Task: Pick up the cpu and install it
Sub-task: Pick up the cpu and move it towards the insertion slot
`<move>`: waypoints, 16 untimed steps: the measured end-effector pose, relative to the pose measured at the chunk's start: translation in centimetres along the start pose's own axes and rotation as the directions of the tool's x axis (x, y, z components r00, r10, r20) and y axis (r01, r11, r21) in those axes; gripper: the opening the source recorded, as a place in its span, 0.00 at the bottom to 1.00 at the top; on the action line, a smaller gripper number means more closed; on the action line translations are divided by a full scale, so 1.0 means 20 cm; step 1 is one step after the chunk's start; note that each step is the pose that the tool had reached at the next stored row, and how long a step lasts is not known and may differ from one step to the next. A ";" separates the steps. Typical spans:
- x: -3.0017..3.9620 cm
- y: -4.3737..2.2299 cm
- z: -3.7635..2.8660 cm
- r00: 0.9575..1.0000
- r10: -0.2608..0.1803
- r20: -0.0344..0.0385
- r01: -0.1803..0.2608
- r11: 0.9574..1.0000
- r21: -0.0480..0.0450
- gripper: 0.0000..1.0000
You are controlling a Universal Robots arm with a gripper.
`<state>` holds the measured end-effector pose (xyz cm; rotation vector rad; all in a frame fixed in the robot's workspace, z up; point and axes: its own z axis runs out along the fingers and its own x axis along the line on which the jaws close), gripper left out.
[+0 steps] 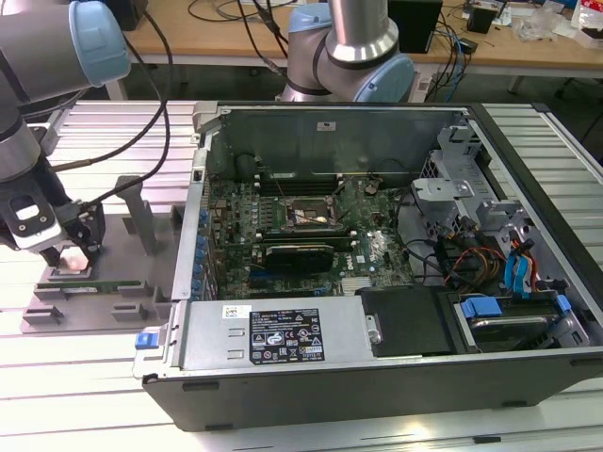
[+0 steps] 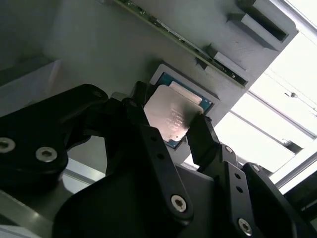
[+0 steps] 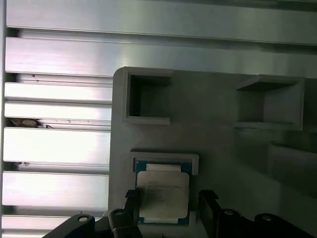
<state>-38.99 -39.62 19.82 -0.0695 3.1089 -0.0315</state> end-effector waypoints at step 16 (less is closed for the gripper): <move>0.027 0.008 0.034 1.000 0.000 0.000 0.000 1.000 -0.010 0.60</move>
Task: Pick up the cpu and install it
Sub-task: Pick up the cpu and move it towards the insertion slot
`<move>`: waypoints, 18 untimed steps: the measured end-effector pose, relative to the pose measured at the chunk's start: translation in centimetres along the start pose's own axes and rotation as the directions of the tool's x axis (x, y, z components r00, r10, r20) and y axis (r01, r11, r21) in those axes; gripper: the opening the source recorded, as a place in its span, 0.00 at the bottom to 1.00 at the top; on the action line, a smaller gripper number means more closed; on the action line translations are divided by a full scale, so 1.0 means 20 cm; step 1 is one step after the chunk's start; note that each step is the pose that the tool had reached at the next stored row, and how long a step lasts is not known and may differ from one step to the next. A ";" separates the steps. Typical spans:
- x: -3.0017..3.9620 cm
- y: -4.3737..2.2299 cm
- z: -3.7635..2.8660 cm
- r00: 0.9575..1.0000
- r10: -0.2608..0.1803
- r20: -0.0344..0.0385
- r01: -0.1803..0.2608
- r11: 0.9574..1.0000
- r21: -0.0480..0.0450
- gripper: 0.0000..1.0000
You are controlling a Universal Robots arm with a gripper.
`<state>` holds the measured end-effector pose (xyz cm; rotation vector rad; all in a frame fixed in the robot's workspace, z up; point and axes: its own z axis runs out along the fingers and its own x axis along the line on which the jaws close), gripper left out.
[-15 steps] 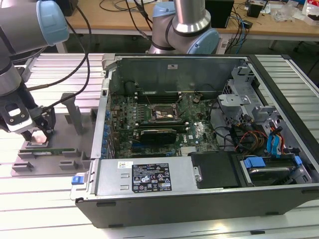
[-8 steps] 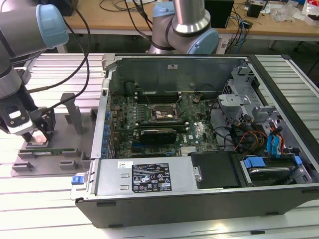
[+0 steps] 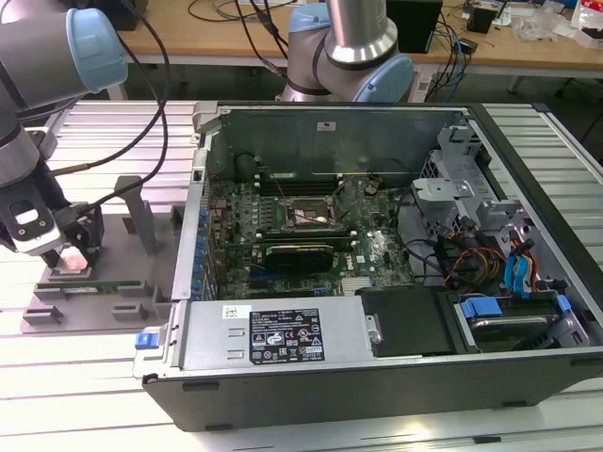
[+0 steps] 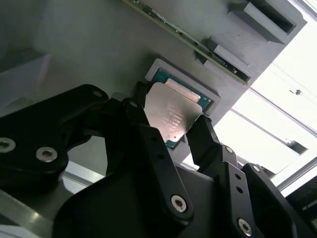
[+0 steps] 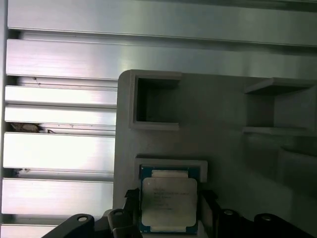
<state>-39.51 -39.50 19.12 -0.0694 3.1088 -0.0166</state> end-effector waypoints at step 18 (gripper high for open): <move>0.005 0.000 -0.003 1.000 0.000 0.000 0.000 1.000 0.000 0.54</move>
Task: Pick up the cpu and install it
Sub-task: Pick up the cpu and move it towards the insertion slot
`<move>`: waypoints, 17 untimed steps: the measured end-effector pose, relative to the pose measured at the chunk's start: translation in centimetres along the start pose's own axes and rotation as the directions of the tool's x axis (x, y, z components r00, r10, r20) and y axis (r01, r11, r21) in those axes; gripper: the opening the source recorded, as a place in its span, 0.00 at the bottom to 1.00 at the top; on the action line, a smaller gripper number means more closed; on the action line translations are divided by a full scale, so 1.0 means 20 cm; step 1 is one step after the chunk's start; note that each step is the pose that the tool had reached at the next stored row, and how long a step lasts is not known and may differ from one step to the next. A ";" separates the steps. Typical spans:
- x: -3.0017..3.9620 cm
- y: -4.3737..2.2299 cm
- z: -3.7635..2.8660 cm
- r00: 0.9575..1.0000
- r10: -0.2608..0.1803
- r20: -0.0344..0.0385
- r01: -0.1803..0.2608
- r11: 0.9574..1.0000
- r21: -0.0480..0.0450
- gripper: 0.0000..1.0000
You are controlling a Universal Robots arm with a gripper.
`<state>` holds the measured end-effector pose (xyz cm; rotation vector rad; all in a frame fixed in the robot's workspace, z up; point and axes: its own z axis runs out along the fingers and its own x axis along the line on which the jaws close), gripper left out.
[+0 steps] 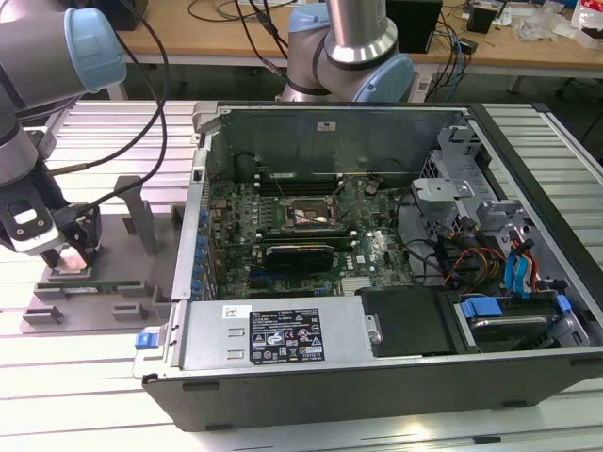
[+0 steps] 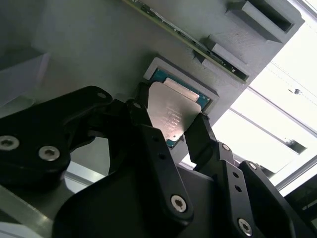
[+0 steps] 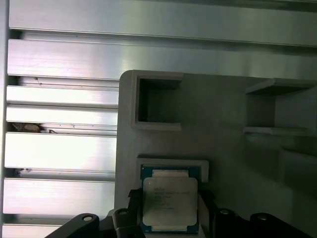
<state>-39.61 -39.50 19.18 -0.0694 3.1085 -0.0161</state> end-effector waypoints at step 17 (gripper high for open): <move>-0.003 -0.001 -0.098 1.000 0.000 0.000 0.000 1.000 0.000 0.54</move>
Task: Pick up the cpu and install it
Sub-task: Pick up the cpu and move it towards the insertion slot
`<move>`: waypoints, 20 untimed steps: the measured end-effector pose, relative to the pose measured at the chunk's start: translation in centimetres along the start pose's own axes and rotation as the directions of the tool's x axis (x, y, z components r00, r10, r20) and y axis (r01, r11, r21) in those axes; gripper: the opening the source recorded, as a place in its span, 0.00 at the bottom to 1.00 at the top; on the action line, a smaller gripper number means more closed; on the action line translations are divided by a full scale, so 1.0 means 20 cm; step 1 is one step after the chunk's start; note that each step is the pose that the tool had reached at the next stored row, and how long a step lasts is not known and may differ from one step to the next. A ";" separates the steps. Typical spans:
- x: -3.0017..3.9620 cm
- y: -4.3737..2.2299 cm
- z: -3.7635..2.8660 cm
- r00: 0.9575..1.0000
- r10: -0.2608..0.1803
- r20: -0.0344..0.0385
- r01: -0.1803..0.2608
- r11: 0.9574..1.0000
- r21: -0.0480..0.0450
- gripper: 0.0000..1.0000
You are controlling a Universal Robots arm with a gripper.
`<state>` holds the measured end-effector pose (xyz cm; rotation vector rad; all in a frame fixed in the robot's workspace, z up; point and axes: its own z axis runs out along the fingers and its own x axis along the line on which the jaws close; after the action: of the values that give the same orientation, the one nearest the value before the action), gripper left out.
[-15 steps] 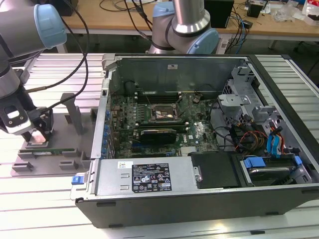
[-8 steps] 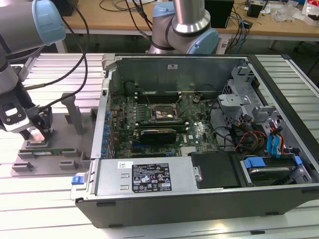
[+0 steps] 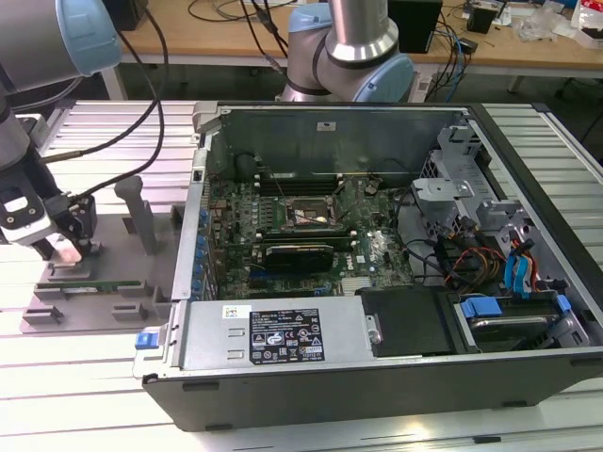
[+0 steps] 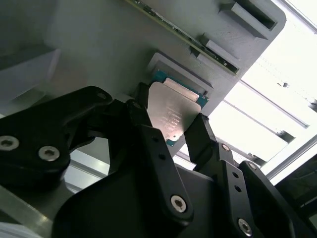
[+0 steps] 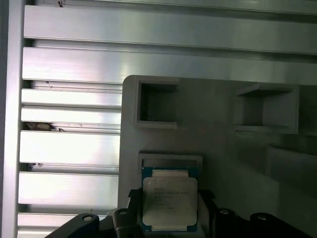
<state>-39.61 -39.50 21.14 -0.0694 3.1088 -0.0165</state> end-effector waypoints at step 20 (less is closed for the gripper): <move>-0.003 -0.001 -0.091 1.000 0.000 0.000 0.000 1.000 0.000 0.54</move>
<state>-39.61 -39.50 22.96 -0.0694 3.1088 -0.0165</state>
